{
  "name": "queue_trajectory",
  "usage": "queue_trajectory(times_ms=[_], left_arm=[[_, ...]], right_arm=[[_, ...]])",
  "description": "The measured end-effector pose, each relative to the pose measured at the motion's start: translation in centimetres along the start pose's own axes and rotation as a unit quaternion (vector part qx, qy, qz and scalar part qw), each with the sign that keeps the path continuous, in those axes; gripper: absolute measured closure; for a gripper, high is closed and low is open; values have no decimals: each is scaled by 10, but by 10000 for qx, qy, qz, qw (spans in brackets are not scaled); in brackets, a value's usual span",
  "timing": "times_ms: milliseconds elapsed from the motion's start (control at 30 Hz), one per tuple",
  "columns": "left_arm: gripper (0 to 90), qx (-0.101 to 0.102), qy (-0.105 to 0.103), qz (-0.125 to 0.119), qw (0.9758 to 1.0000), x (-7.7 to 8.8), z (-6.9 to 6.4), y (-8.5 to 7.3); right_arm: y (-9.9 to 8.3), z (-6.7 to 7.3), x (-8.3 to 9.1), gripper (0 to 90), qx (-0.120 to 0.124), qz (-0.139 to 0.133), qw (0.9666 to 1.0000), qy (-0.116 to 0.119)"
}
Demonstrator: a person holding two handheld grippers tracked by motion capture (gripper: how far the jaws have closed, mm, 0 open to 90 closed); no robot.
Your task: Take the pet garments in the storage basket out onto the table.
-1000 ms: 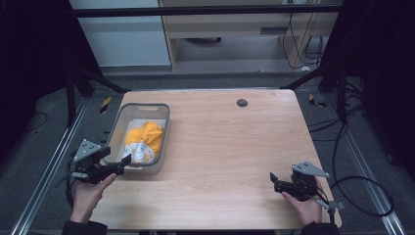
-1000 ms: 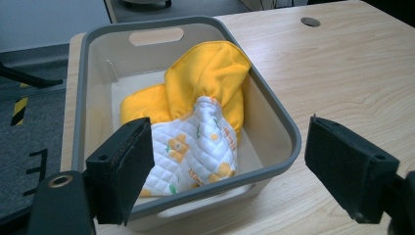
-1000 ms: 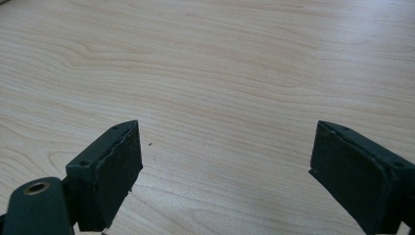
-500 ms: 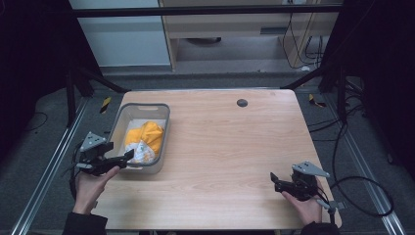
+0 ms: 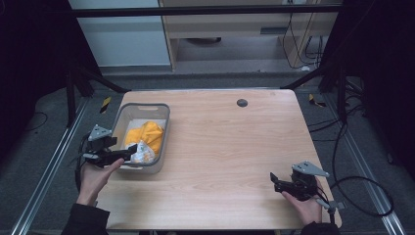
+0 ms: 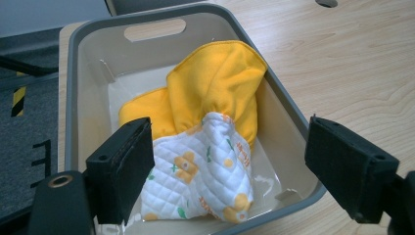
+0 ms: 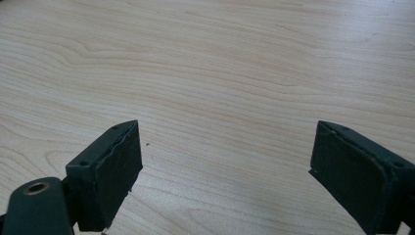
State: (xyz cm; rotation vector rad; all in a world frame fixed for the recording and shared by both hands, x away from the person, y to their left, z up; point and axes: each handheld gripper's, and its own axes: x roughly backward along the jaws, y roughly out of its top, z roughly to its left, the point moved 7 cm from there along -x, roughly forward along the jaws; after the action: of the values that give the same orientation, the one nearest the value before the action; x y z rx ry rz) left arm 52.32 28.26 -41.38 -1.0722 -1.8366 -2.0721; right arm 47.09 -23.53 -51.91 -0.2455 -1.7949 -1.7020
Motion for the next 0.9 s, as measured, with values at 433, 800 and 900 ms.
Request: queue_trajectory(times_ms=[433, 800, 900], left_arm=[[184, -25, 31, 256, 9997, -19, 6, 5], [185, -21, 81, 422, 9991, -33, 9, 8], [192, -13, 96, 482, 9988, -38, 10, 7]], right_arm=[[0, -1, -2, 115, 62, 17, 10000, -26], [0, 0, -3, 115, 83, 38, 10000, -20], [0, 0, -3, 115, 90, 46, 9999, -15]])
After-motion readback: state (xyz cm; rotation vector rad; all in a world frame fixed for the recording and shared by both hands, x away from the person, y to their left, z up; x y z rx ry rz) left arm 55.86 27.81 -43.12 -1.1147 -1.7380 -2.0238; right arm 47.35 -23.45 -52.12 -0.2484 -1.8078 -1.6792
